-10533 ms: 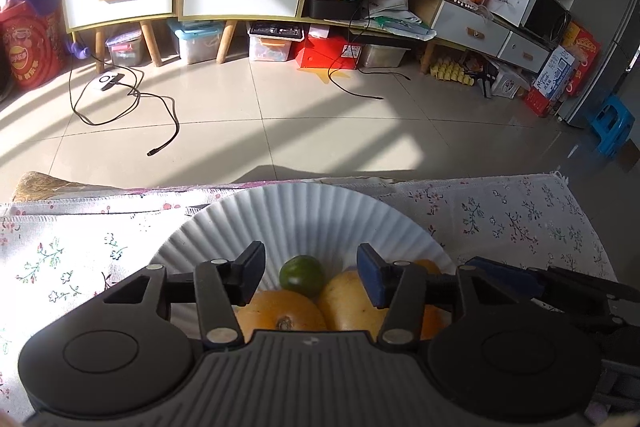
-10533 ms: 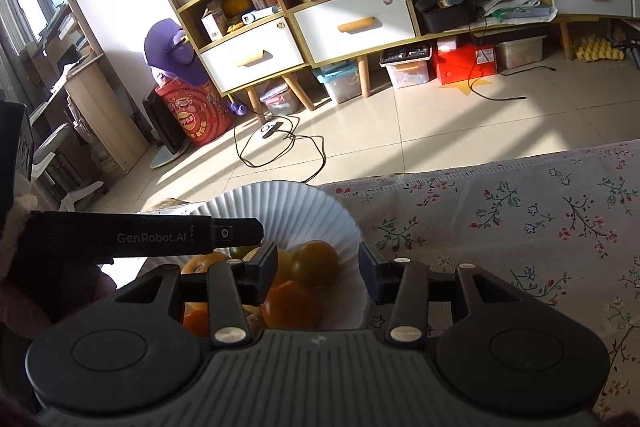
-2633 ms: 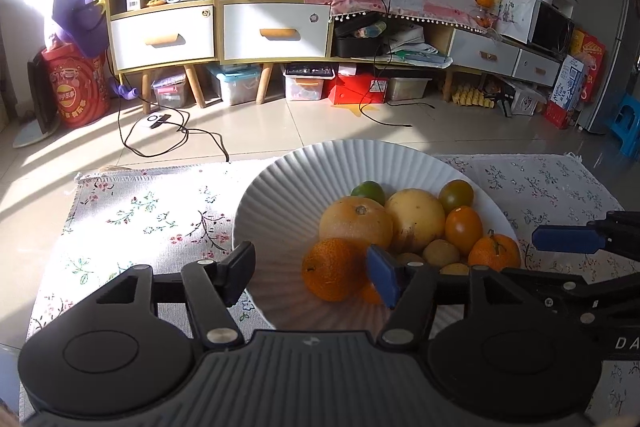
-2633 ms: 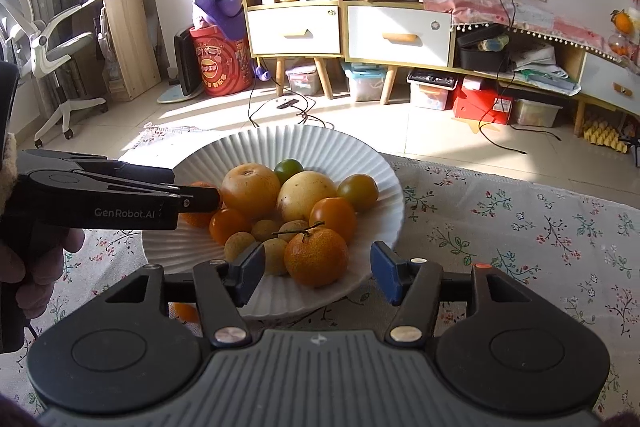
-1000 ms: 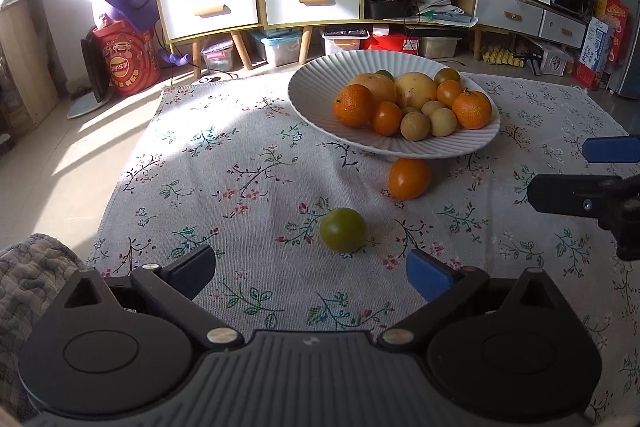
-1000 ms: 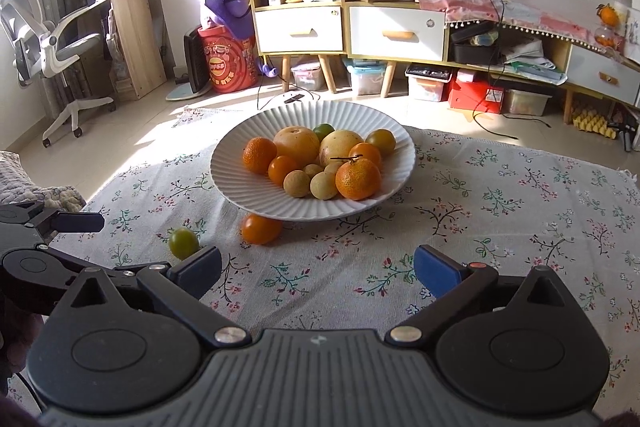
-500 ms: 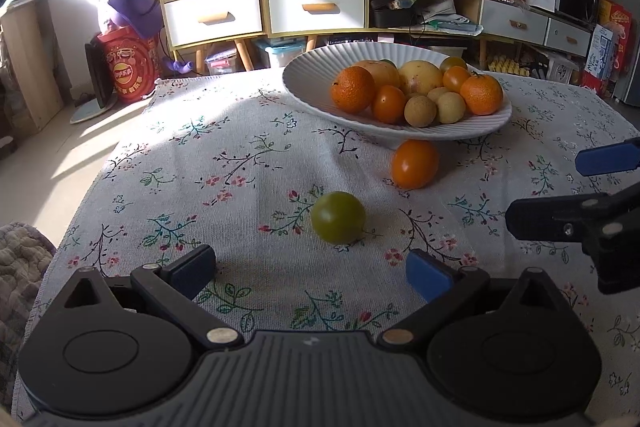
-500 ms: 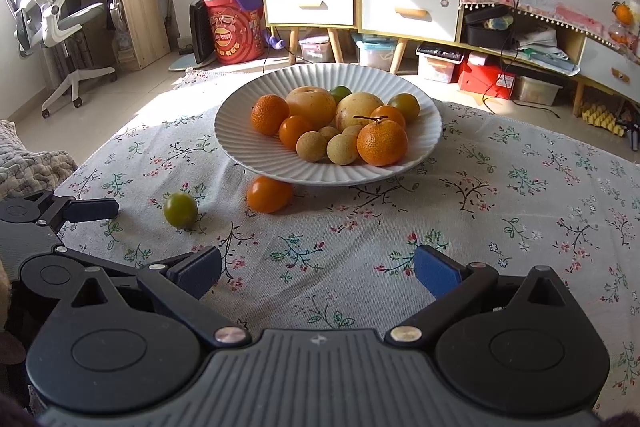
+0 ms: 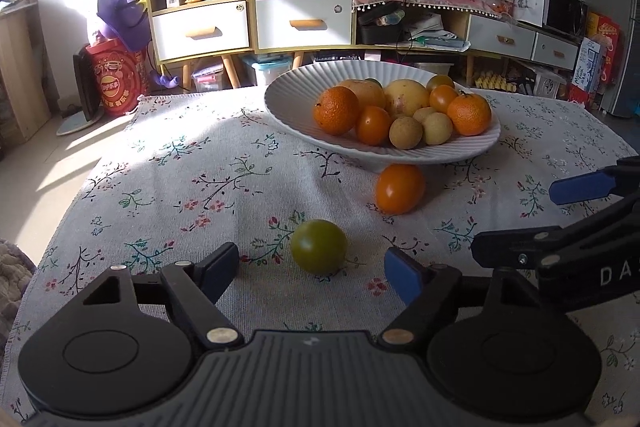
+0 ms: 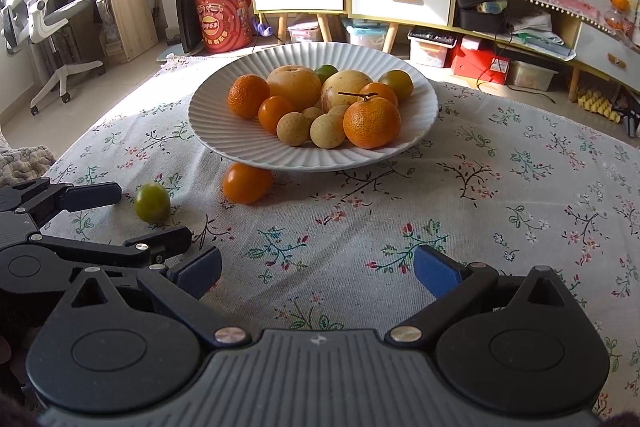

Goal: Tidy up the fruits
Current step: 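Grasp a green lime with the left tool while the right tool grasps a small orange fruit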

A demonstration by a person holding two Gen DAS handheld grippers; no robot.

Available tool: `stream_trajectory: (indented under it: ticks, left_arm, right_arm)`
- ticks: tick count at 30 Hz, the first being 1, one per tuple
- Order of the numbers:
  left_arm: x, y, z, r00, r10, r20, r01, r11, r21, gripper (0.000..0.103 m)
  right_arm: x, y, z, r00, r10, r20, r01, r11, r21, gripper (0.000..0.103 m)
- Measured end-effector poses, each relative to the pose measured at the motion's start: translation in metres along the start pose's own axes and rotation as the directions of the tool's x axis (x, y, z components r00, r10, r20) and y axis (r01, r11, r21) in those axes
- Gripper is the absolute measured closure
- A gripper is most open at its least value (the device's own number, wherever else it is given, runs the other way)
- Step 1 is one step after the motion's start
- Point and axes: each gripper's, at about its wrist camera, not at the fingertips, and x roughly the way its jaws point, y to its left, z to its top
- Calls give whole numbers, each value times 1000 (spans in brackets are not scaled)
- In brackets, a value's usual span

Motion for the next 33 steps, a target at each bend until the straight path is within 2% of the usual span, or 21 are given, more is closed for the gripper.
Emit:
stream_trajectory:
  ticks: [6,9,15,23,33]
  left_arm:
    - [-2,0,6,1000,-7,2,7,1000,24,46]
    - [-2,3,10,1000,-18,1,18,1000,15,55]
    - [-2,4,10,998,-47,-37,48,999,13,87]
    - [-12,5,13,996,-51,-67,52,999,11,89]
    - [-25,21,13,992,-37,-121,35,999,-18,89]
  right_arm:
    - [2,0,-1,1000,-4,-3,4,1000,7,1]
    - [3,0,-1,1000,-2,-6,2,1000,11,1]
    - [5,1,1,1000,3,-3,-3,1000,1,1]
    - [4,6,-1,1000,21,16,-21,1000,0,2]
    - [9,15,1,998,54,29,-54,998,21,10]
